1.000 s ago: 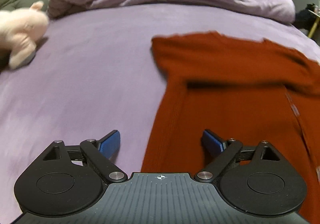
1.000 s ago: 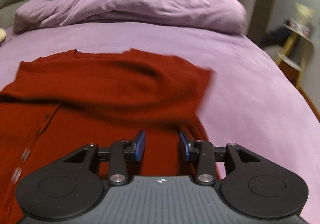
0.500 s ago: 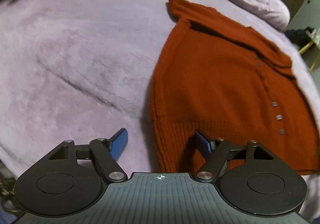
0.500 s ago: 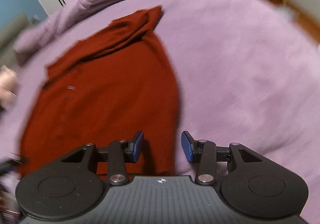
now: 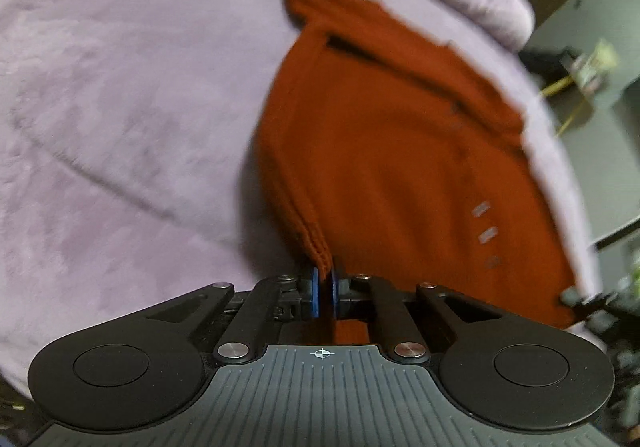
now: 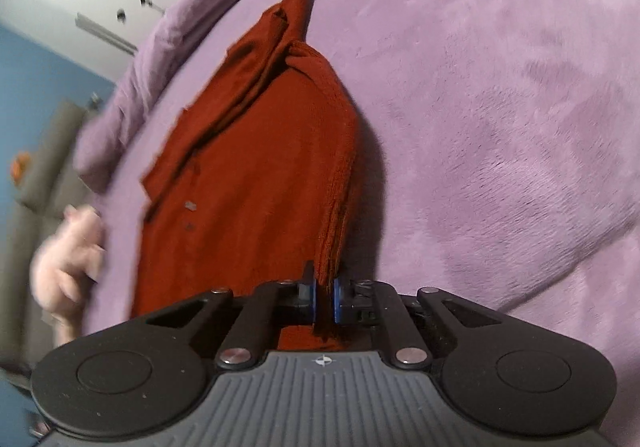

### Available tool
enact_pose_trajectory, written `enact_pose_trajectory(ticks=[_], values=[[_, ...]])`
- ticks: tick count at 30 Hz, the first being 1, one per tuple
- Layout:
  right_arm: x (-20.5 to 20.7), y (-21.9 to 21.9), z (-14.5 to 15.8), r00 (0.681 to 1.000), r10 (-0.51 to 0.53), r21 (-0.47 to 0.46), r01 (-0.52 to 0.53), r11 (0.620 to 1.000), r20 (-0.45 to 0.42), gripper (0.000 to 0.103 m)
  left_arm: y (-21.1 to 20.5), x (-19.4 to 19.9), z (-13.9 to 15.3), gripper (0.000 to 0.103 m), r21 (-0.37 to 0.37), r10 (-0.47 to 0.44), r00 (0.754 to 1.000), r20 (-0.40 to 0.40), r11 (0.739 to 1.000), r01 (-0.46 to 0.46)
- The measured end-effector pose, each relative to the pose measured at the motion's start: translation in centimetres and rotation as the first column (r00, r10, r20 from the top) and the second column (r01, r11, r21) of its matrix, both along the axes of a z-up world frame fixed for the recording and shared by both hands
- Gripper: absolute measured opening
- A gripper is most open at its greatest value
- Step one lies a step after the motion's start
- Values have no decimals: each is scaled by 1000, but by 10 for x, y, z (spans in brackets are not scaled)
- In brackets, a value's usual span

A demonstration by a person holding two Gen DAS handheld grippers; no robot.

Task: Fold small clothes
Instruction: 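Grasp the cardigan hem with both tools and lift it toward the collar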

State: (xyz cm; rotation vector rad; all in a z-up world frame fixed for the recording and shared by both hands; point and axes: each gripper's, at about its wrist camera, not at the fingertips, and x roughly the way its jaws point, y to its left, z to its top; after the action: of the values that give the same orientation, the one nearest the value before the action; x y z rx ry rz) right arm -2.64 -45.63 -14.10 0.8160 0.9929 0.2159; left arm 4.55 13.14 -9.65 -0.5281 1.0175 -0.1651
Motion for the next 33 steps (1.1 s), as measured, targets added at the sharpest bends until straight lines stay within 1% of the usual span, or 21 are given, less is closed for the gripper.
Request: enact_pose_trajectory(ticks=[3,5,7,9,12,14,18,20,22,24,28,30,33], values=[[3,-6,4,999,-29,113,27,993,20,6,8,8,23,7,-99,46,996,74,994,-38],[8,-8,9,998,-42,167,35,985,39,6,11,15,36,7,-132,66,991,119,990,-50],[18,-7,16,997,-46,194,33,980,60,6,12,25,50,7,-130,76,983,165,990,-54],[30,-3,25,995,-42,196,24,980,88,6,9,36,59,7,-122,82,978,192,991,-59],[49,1,35,991,-40,202,14,979,124,6,7,56,64,7,-112,100,973,209,991,-78],[62,4,42,988,-42,190,14,982,146,6,8,67,65,7,-110,115,969,218,990,-93],[92,10,54,979,-45,141,17,990,198,6,14,101,62,7,-106,178,959,220,982,-158],[109,12,56,976,-58,116,34,993,210,6,18,116,57,7,-108,209,954,216,976,-189],[128,15,57,973,-69,77,53,996,220,6,19,132,51,7,-80,236,949,211,971,-223],[147,22,57,969,-66,3,67,998,238,6,14,149,42,7,-21,240,951,194,970,-240],[178,39,51,968,-31,-148,70,986,248,6,4,170,24,8,77,205,966,158,973,-219],[189,49,45,969,4,-238,57,969,248,6,0,173,18,9,117,189,969,159,971,-209],[198,58,36,967,63,-345,28,938,248,6,2,170,16,10,139,164,971,175,972,-190]])
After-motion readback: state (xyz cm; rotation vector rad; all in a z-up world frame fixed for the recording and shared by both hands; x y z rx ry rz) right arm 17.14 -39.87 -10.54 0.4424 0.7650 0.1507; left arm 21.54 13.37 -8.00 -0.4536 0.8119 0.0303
